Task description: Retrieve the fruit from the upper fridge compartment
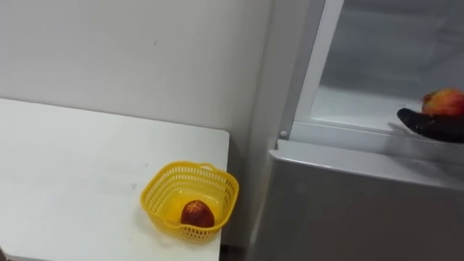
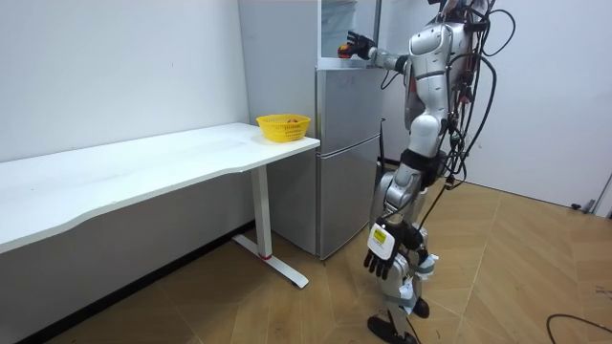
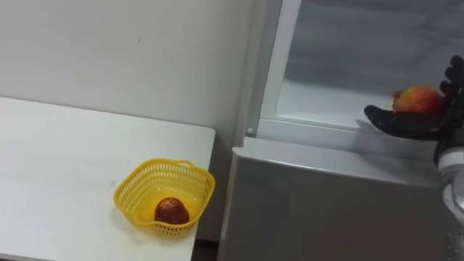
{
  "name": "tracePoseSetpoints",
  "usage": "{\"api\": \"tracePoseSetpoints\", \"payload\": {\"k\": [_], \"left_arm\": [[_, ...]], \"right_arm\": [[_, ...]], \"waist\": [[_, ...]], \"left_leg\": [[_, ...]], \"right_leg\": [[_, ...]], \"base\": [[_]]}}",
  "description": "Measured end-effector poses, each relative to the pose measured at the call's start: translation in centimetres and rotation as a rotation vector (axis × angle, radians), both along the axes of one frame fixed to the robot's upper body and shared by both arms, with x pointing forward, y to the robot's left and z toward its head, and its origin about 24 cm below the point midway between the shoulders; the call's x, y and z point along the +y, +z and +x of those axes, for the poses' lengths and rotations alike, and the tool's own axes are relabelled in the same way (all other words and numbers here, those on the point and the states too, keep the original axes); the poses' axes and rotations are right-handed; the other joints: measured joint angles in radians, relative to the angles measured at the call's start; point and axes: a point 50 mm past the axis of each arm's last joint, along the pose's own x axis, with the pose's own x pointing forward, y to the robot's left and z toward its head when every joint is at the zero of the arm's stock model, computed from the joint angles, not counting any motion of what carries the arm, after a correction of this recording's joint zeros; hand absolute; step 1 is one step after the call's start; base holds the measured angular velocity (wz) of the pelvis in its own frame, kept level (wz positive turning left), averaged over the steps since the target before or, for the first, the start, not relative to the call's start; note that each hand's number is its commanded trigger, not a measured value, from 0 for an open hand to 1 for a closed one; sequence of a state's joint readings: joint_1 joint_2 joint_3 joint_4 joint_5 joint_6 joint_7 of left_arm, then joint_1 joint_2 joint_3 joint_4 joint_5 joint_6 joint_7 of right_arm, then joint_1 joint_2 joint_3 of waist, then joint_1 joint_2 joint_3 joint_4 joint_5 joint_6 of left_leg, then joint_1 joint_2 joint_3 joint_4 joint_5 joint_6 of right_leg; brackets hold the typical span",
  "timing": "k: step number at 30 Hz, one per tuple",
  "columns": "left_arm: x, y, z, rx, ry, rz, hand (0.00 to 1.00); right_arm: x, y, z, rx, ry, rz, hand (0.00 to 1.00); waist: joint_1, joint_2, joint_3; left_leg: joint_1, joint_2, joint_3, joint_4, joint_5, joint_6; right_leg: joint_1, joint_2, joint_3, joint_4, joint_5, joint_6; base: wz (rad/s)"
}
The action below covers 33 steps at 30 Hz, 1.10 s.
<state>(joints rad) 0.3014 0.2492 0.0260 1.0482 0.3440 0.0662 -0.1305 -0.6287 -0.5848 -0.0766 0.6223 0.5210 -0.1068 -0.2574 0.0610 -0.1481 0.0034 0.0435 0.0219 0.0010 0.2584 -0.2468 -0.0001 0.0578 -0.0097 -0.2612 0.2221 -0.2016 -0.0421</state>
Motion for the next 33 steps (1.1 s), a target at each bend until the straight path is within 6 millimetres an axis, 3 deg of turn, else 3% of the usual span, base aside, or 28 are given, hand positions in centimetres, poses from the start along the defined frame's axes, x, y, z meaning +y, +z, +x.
{"api": "tracePoseSetpoints", "payload": {"k": [8, 12, 22, 33], "left_arm": [[0.2, 0.1, -0.1, 0.005, -0.011, 0.008, 0.0], [0.2, 0.1, 0.0, 0.005, -0.011, 0.009, 0.0], [0.3, 0.1, -0.1, 0.015, -0.014, 0.027, 0.0], [0.2, 0.0, -0.2, 0.04, -0.041, 0.018, 0.0]], "right_arm": [[-0.6, 0.0, 0.7, 0.04, 0.018, -0.003, 0.0], [-0.7, -0.1, 0.7, 0.045, 0.013, 0.008, 0.0], [-0.7, 0.9, 1.1, 0.026, 0.003, -0.01, 0.0], [-1.2, 0.9, 1.0, 0.049, -0.014, -0.043, 0.0]], "waist": [[0.001, -0.008, 0.007], [0.003, -0.013, -0.0004], [0.008, 0.0, 0.0042], [0.03, 0.006, 0.0026]], "left_leg": [[-0.02, -0.003, -0.003, 0.011, 0.0, -0.001], [-0.041, -0.001, -0.002, 0.015, 0.0, -0.002], [-0.089, -0.002, -0.01, 0.032, 0.003, -0.004], [-0.1, -0.002, -0.01, 0.034, 0.013, -0.01]], "right_leg": [[-0.011, 0.0, -0.006, 0.001, 0.002, -0.003], [-0.038, 0.0, -0.008, 0.016, 0.002, -0.004], [-0.079, 0.0, -0.017, 0.038, 0.007, -0.011], [-0.093, -0.003, -0.017, 0.042, 0.009, -0.016]], "base": [[0.01], [0.0], [-0.01], [0.0]]}}
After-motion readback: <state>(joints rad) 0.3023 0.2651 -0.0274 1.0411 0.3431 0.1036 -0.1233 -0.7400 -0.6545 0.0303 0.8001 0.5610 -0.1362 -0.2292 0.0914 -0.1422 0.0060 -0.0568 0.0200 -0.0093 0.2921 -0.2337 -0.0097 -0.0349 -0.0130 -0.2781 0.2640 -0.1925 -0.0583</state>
